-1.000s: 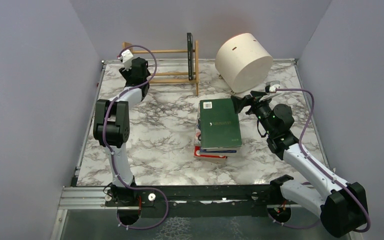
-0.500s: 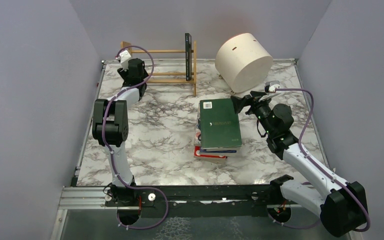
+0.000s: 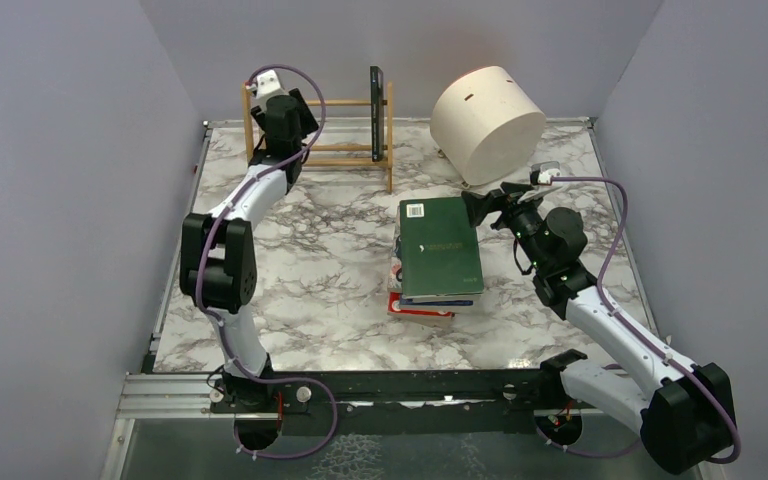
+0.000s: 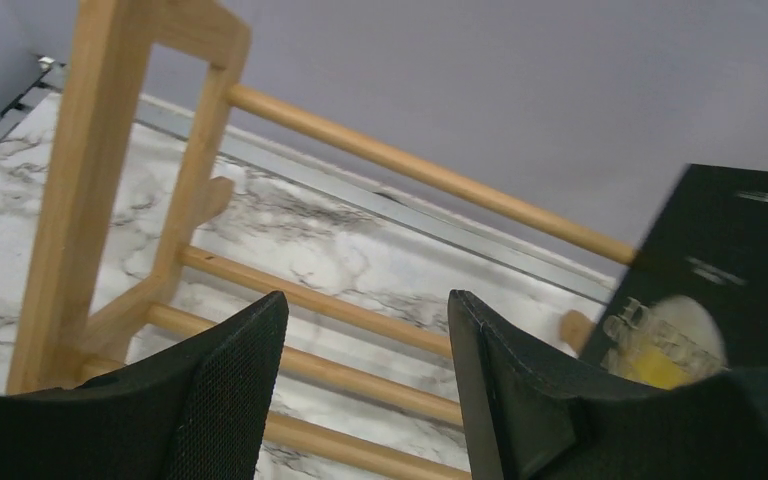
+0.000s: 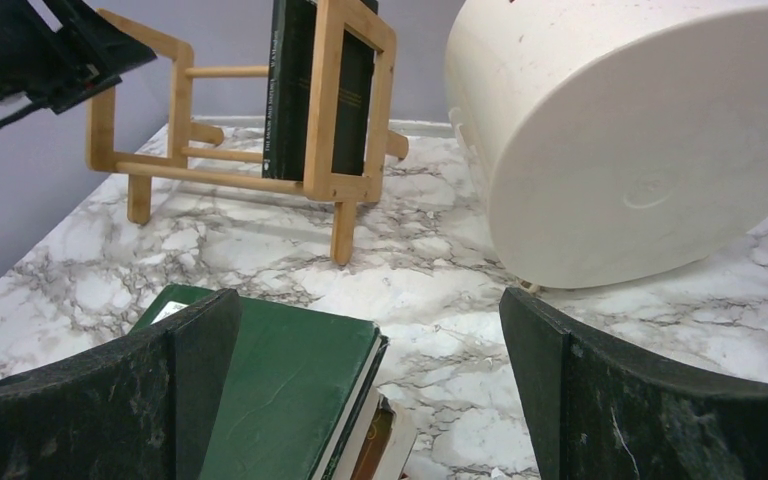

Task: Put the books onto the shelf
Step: Adjust the shelf at the center of the board, then pick up the book from the center of the board.

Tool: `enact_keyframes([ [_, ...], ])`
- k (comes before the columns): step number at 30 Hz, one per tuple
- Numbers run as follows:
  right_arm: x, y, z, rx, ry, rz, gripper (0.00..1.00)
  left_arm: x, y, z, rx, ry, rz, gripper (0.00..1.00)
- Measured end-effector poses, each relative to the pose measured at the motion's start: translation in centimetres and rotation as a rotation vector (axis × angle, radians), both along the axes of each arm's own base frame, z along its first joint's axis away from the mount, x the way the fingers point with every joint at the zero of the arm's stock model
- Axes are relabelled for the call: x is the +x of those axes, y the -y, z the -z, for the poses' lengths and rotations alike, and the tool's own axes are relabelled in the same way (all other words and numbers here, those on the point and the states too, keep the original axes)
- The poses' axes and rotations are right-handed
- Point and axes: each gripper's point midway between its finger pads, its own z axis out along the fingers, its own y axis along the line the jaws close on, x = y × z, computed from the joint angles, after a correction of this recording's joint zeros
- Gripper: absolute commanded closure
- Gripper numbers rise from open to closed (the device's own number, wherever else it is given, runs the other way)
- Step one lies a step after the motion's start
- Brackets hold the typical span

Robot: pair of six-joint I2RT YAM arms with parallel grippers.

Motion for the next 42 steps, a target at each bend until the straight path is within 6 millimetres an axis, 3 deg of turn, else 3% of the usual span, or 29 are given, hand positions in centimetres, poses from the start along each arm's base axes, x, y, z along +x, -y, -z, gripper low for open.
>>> enact_keyframes([
  [4, 0.4, 0.8, 0.2, 0.009, -0.025, 0.051, 0.0, -1.9, 4.4, -3.6, -0.03, 0.041, 0.104, 0.46],
  [8, 1.1, 1.8, -0.1, 0.009, -0.06, 0.126, 0.0, -6.4, 10.9, -6.5, -0.098, 0.081, 0.264, 0.46],
  [11, 1.6, 2.4, -0.2, 0.005, -0.085, 0.167, 0.0, -10.4, 15.2, -6.9, -0.154, 0.08, 0.392, 0.46],
  [14, 1.8, 2.8, 0.0, -0.01, -0.115, 0.195, 0.0, -14.1, 18.0, -5.3, -0.196, 0.037, 0.492, 0.44],
  [19, 2.5, 3.0, -0.1, -0.047, -0.185, 0.223, 0.0, -18.4, 19.2, -1.6, -0.219, -0.069, 0.563, 0.43],
  [25, 3.4, 2.8, -0.3, -0.096, -0.273, 0.235, 0.0, -22.1, 20.1, -2.2, -0.235, -0.07, 0.621, 0.43],
  [29, 3.9, 3.0, 1.4, -0.148, -0.363, 0.254, 0.0, -23.5, 20.7, -2.5, -0.244, -0.061, 0.652, 0.43],
  [33, 3.1, 3.5, 3.4, -0.186, -0.433, 0.264, 0.0, -24.3, 21.2, -1.6, -0.237, -0.085, 0.67, 0.43],
  [42, 0.7, 4.9, 3.0, -0.179, -0.42, 0.291, 0.0, -25.7, 21.6, -1.3, -0.23, -0.103, 0.694, 0.43],
])
